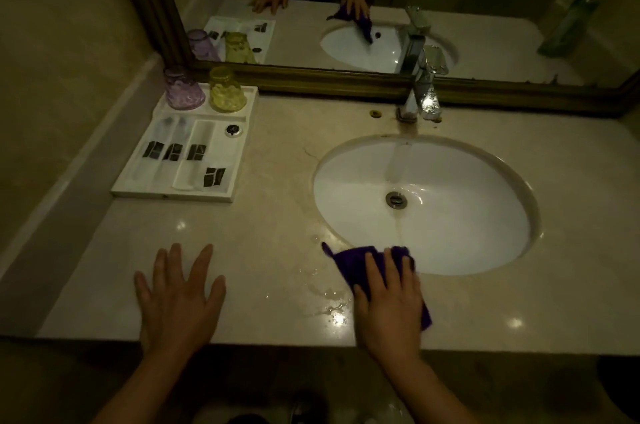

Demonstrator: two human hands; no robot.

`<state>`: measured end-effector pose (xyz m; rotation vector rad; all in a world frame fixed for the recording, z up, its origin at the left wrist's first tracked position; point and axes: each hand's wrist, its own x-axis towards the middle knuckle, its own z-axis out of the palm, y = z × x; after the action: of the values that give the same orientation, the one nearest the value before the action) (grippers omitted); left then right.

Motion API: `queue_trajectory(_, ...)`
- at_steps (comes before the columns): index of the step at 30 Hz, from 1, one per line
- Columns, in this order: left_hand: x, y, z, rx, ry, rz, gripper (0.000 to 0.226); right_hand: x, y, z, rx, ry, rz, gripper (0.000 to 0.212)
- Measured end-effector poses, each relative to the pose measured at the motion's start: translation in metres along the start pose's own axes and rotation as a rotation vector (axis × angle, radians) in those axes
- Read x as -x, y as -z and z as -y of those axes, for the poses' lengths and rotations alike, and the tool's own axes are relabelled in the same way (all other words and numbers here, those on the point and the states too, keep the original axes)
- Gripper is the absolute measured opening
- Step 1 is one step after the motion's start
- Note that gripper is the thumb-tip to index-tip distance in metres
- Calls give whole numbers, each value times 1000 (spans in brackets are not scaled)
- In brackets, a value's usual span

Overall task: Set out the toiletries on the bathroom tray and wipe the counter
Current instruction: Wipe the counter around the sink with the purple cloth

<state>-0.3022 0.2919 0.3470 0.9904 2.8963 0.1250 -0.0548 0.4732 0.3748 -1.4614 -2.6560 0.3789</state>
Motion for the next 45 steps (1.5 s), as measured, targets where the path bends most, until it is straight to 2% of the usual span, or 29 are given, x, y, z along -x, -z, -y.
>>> queue_trajectory(2, 0, 3, 1, 6, 8, -5, 69, -5, 7, 22, -164, 53, -18, 44)
queue_trajectory(5, 0, 4, 0, 9, 15, 12, 71, 2, 21, 11, -341, 196, -153, 37)
queue_trajectory(7, -1, 4, -1, 25, 27, 5, 71, 13, 22, 2, -263, 309, -145, 39)
queue_trajectory(10, -1, 3, 1, 23, 29, -15, 70, 25, 3, -3, -9, 332, 34, 52)
queue_trajectory(13, -1, -2, 1, 36, 19, -34, 67, -2, -10, -7, 135, 378, 88, 60)
queue_trajectory(16, -3, -3, 2, 26, 4, -44, 66, -48, -4, 0, 124, 247, 107, 62)
queue_trajectory(18, -1, -2, 2, 16, 3, -38, 67, -49, -5, 5, 113, 209, 106, 60)
queue_trajectory(24, -2, -3, 2, -5, 16, -26, 68, 34, -20, 15, 166, 510, 170, 58)
queue_trajectory(27, -2, -4, 3, 12, 9, -47, 67, 1, -20, 31, 180, 491, 150, 57)
queue_trajectory(29, -1, -3, 3, 18, 8, -53, 67, -38, -17, 53, 114, 401, 109, 57)
queue_trajectory(32, -2, -4, 2, 13, 7, -41, 68, -77, -17, 80, 62, 277, 135, 56)
queue_trajectory(34, -1, -4, 3, 8, -1, -31, 68, -62, -23, 86, 91, 359, 152, 56)
queue_trajectory(37, -1, -4, 3, 17, 2, -50, 67, -4, -33, 66, 147, 583, 159, 59)
queue_trajectory(39, -2, -4, 3, 20, 2, -47, 67, 9, -38, 52, 175, 634, 166, 59)
queue_trajectory(42, -1, -2, 2, 15, 7, -37, 68, -28, -32, 64, 140, 528, 92, 53)
queue_trajectory(45, 2, 1, 1, 2, 15, -15, 70, -69, -14, 85, -70, 384, 5, 43)
